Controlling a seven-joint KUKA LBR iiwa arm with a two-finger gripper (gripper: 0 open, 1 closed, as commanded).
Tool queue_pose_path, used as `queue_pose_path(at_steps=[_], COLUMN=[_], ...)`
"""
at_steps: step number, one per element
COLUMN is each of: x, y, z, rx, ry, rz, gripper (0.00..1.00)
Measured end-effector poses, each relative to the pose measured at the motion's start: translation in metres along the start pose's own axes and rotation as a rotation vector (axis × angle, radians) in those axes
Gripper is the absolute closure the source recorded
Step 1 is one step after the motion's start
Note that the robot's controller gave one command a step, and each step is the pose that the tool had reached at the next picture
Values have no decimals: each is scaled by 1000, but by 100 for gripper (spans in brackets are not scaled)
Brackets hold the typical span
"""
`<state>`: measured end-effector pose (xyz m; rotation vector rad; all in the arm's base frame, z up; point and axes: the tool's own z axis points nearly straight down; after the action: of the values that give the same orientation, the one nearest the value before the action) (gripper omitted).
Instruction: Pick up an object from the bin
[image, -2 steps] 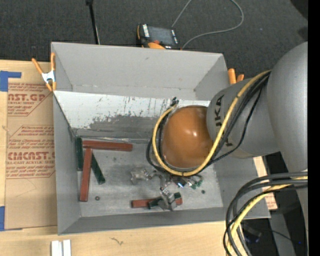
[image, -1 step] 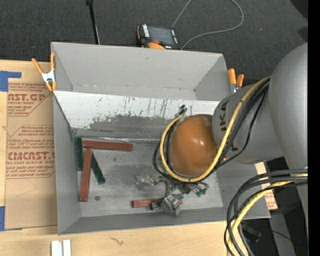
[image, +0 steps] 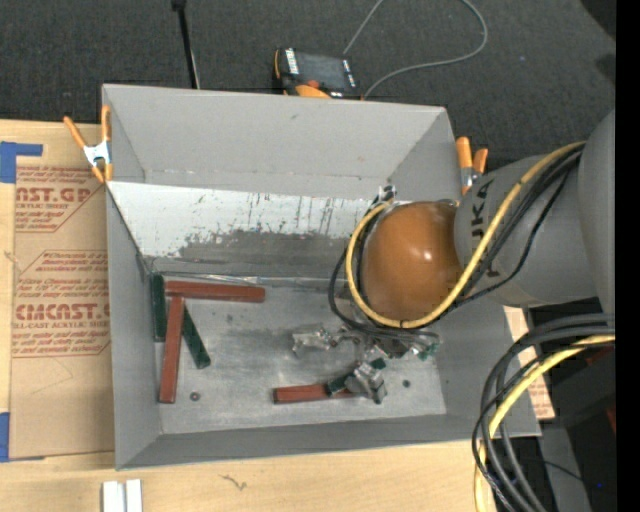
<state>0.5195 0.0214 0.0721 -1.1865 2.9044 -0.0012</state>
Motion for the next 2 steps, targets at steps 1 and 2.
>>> queue_pose_path(at_steps=[1,2], x=[-1,0], y=[1,2], z=[1,2], rx=[0,-3], ry=[-3,0], rz=[-2,-2], gripper=[100,0])
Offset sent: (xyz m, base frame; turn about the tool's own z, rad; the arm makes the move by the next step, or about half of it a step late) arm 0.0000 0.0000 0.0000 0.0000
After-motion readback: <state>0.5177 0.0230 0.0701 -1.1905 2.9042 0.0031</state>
